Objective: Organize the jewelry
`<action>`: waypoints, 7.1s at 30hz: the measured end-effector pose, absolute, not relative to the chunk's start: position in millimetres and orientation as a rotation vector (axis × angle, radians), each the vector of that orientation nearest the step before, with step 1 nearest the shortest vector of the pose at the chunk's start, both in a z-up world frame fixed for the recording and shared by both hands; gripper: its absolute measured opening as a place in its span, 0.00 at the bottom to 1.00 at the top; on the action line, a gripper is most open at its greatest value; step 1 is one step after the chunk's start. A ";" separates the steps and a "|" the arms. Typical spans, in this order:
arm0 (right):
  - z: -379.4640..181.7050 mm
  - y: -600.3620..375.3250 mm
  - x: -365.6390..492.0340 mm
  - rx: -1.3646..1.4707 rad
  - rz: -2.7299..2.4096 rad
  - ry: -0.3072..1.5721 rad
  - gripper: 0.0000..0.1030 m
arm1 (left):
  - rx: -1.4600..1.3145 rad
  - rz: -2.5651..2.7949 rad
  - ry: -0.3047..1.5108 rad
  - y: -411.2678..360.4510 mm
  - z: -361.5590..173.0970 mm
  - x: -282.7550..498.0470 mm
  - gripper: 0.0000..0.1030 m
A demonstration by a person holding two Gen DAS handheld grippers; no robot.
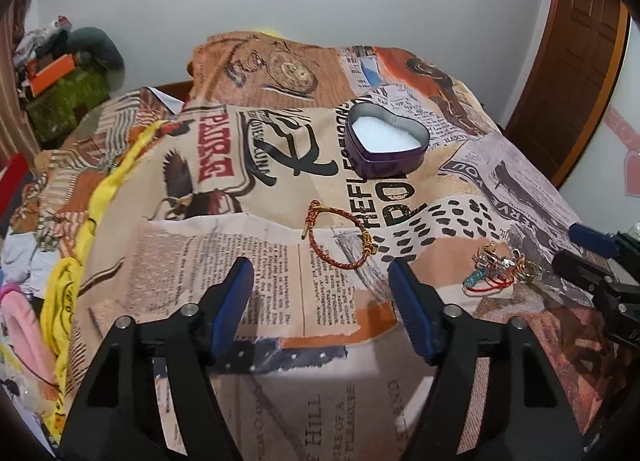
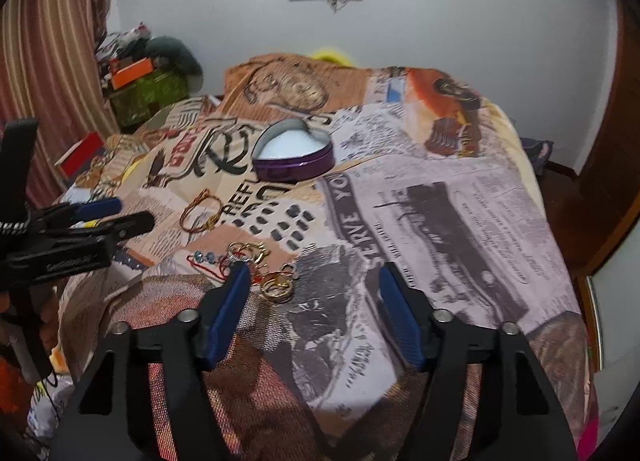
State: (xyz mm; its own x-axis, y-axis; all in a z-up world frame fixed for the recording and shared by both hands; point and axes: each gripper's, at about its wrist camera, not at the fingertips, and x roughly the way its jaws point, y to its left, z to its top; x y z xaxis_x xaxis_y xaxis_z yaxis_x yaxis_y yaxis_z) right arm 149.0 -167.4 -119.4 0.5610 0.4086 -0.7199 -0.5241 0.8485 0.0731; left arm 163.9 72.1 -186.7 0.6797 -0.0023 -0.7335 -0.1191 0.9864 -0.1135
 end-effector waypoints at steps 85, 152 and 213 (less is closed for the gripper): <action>-63.7 -139.1 234.5 -0.198 0.727 0.779 0.10 | -0.021 -0.132 0.756 47.3 -127.3 238.8 0.02; -111.8 -80.9 309.8 -0.299 0.677 0.903 0.37 | 0.002 -0.108 0.841 62.1 -145.4 320.4 0.35; -141.7 -153.0 189.4 -0.248 0.706 0.955 0.06 | -0.027 -0.239 0.879 13.6 -172.7 171.1 0.28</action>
State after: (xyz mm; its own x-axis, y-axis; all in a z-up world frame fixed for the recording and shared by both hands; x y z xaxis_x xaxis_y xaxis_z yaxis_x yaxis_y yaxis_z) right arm 189.4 -153.0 -141.7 0.3772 0.4408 -0.8145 -0.6497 0.7527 0.1065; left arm 171.1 13.6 -172.7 0.6130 -0.2184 -0.7593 0.1966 0.9730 -0.1212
